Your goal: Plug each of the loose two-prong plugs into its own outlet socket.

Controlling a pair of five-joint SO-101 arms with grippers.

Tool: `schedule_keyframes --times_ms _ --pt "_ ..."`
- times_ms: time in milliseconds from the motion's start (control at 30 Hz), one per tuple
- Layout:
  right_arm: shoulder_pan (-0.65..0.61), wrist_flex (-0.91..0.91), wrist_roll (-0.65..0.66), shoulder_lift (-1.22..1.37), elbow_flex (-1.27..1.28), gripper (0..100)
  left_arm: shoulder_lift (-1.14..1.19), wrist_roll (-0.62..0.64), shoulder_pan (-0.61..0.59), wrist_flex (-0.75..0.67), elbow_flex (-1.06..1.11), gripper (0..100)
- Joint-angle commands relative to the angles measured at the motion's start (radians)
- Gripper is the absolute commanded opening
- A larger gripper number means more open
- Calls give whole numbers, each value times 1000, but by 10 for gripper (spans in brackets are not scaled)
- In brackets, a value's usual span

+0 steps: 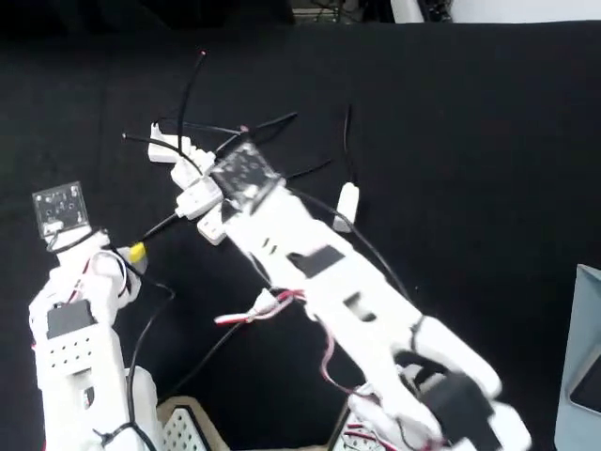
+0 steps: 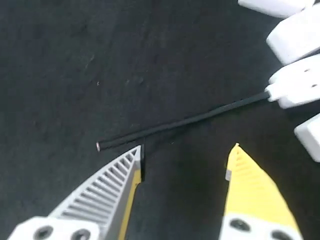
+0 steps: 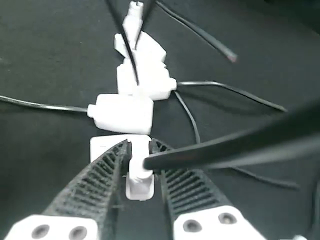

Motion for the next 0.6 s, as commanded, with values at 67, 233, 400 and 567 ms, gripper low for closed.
schedule_keyframes --times_ms 67,233,400,567 --pt "-32 -144 -6 191 -170 11 -20 14 -51 -69 22 273" --pt "-63 -212 -2 338 -216 11 -20 14 -51 -68 24 273" --pt "-81 -210 -8 380 -240 11 -20 14 -48 -71 25 273" --pt "-115 -210 -8 387 -234 11 -20 14 -45 -71 25 273"
